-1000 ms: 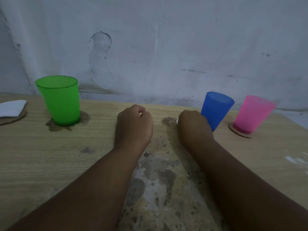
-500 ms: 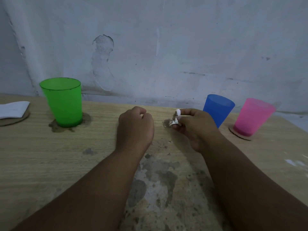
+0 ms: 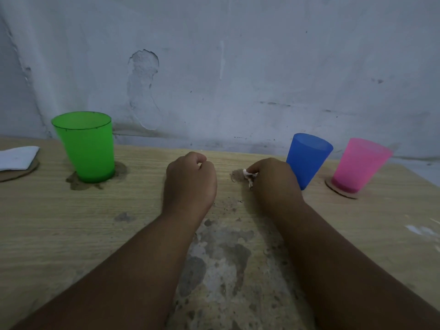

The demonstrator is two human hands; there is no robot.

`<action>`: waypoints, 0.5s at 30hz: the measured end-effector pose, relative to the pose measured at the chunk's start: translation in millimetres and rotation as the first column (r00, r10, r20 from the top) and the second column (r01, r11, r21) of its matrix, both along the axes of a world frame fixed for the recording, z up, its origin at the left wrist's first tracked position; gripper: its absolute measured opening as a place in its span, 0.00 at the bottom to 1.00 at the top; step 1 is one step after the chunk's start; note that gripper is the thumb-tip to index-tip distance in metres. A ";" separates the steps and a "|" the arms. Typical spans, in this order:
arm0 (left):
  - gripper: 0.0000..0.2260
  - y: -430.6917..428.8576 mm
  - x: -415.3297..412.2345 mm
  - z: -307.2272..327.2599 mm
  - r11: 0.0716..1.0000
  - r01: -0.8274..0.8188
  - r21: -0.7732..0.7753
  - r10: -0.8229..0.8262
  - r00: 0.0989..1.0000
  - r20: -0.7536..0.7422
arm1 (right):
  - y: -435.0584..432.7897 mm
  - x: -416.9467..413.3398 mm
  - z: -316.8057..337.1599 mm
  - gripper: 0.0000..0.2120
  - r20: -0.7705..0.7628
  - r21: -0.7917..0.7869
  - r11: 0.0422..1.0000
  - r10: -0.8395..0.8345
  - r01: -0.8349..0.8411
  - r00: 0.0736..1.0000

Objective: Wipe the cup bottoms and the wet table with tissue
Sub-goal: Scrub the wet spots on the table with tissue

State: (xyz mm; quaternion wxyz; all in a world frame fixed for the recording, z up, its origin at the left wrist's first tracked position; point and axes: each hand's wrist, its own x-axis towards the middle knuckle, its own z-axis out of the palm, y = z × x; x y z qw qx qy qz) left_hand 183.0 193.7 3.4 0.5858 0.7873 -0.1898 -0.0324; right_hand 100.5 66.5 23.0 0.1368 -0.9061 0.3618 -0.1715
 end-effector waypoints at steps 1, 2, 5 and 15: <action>0.17 0.0 0.2 -0.5 1.000 0.000 -0.003 0.000 1.000 0.004 | -0.8 4.6 4.3 0.15 -0.091 -0.009 1.000 0.002 -0.003 0.996; 0.17 0.2 0.4 -0.6 1.000 -0.001 -0.002 0.001 1.000 0.005 | -1.9 10.0 8.0 0.14 -0.213 0.017 1.000 0.004 -0.001 0.977; 0.16 -0.1 1.7 -1.4 1.000 -0.009 0.008 0.008 1.000 0.018 | 2.0 17.5 12.3 0.14 -0.402 -0.031 0.997 0.047 -0.064 0.914; 0.15 -1.7 3.5 -3.1 1.000 0.004 0.014 -0.004 1.000 0.005 | -14.4 13.5 6.9 0.13 -0.413 -0.136 0.990 -0.030 -0.030 0.910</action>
